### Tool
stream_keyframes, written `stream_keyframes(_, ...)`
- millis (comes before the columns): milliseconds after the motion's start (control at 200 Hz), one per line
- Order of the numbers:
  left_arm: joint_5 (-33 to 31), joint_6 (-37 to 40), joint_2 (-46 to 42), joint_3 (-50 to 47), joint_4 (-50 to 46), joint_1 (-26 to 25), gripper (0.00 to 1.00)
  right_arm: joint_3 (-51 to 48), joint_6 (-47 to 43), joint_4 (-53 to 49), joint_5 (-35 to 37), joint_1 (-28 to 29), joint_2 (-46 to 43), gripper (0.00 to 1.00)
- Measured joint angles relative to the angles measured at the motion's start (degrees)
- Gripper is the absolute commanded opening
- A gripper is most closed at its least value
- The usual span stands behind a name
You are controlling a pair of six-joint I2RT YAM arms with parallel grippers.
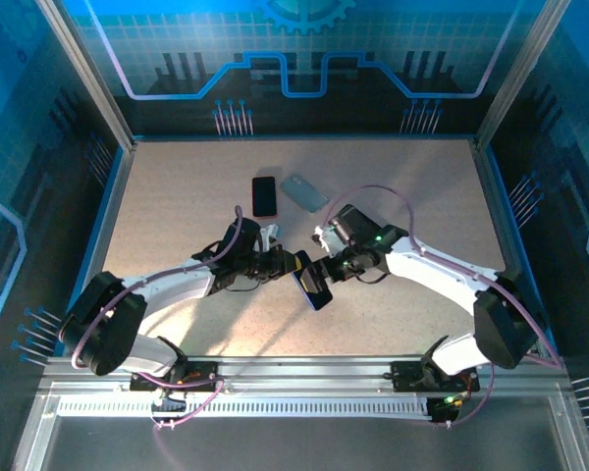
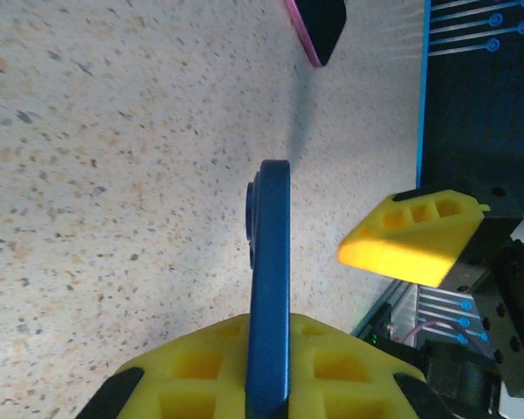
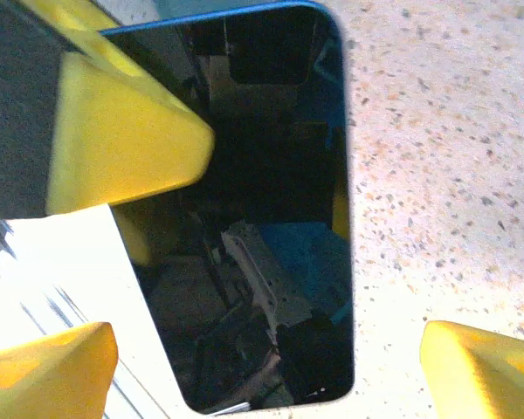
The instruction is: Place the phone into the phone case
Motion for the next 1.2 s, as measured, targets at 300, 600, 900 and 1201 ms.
stream_keyframes(300,-12.5,-4.2,-8.0,-0.4,-2.3,0.0,0.00,-11.7,9.2,9.6,-10.1,-10.7,-7.6,0.89)
stream_keyframes(600,-22.8,-11.3,-11.8,-1.0,1.3,0.0,0.00,-17.8,20.0,24.7,-16.7,-13.9,-10.5,0.88)
stream_keyframes(900,-24.6,-17.6,-9.4,-1.5,9.0,-0.6,0.00,-19.0,27.6,40.2,-19.7,-14.0,-6.1,0.83)
stream_keyframes(1201,-24.6,-20.6,-8.9,-1.5,12.3,-1.5,0.00,-20.0,30.6,49.5,-20.0,-14.0,-2.4,0.73)
